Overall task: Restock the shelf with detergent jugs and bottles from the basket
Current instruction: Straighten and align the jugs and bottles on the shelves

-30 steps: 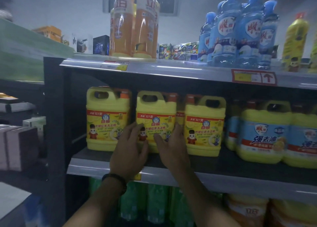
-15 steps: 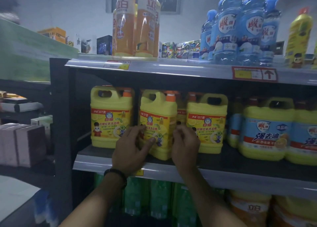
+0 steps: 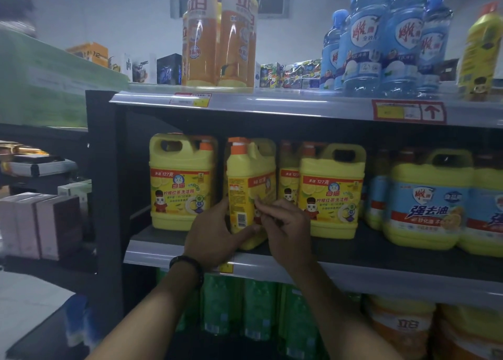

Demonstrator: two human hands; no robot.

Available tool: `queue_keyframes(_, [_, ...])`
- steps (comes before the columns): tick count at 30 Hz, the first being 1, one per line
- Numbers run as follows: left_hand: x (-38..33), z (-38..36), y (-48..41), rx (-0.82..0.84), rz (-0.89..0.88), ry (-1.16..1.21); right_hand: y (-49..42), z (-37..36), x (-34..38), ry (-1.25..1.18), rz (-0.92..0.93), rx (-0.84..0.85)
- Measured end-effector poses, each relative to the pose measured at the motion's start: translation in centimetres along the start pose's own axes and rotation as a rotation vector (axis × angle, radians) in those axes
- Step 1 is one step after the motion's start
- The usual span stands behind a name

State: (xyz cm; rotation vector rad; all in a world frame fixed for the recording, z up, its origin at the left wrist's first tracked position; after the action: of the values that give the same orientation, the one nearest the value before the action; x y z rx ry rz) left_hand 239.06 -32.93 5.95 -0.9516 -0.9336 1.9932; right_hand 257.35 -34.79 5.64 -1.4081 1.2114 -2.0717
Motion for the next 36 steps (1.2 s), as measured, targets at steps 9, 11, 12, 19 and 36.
queue_keyframes(9, [0.7,0.3,-0.1,-0.183,-0.062,0.031,0.1,-0.6,0.3,0.434,0.009,-0.239])
queue_keyframes(11, [0.7,0.2,0.3,-0.275,-0.062,-0.003,0.1,-0.7,0.4,0.505,-0.035,-0.225])
queue_keyframes(12, [0.8,0.2,0.5,-0.316,-0.077,-0.044,0.1,-0.8,0.4,0.553,-0.038,-0.209])
queue_keyframes(19, [1.5,0.0,0.3,-0.322,-0.07,-0.221,0.0,-1.2,0.2,0.664,-0.176,-0.129])
queue_keyframes(36, [1.1,-0.6,-0.4,-0.042,-0.038,-0.22,-0.2,-2.0,-0.1,0.79,-0.161,-0.055])
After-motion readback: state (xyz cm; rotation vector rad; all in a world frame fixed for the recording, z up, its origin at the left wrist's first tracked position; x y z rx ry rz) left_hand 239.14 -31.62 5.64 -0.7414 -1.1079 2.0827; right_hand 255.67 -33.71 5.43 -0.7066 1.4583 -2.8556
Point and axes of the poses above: each hand's wrist, its own y-axis away from the middle knuckle, its own z-axis out of the back of the hand, x = y × z, the point moved 2 cm from there along -y, towards the middle knuckle, and after that the axes turned 14 degrees about -z, right-handed, at the moved point
